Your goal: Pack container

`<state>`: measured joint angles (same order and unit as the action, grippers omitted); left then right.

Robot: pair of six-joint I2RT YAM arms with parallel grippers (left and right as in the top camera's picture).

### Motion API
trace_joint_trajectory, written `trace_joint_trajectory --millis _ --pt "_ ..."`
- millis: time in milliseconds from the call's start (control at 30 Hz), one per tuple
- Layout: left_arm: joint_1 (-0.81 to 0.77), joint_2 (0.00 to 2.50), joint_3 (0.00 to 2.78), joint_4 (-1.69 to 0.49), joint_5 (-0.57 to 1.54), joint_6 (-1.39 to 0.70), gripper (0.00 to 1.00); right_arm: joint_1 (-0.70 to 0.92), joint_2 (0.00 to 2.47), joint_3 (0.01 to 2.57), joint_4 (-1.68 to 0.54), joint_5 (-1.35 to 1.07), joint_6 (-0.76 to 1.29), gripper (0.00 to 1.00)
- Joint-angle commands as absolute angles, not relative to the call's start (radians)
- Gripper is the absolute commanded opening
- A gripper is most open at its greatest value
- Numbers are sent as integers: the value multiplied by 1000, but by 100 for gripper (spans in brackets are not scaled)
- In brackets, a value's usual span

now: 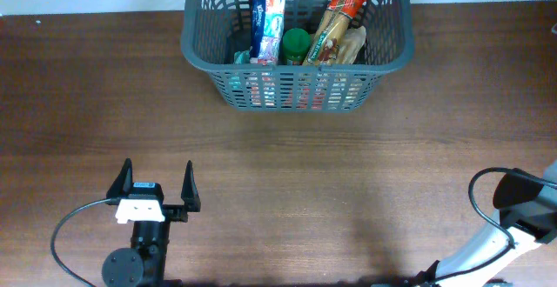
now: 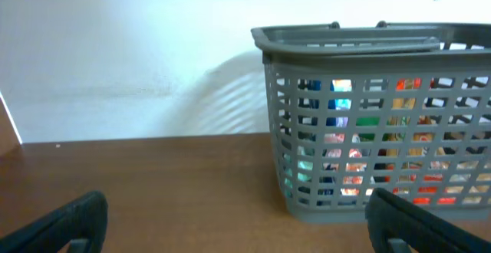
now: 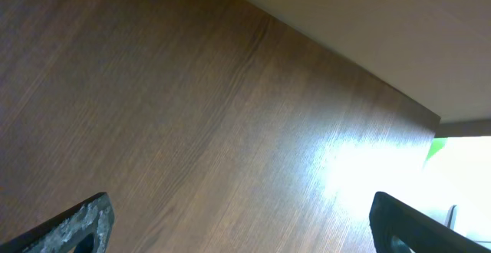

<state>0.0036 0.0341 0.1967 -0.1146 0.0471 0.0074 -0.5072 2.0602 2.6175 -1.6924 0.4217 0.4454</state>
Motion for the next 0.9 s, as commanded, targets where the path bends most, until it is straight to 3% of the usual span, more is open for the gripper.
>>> trace_joint_trajectory --millis 0,600,867 --pt "10 7 158 -79 64 15 99 -511 2062 2616 -1698 438 454 99" --pt "10 5 30 105 118 17 99 -511 2062 2616 -1698 438 454 99" --pt "10 5 9 49 135 45 99 -511 2062 2616 -1698 438 454 99"
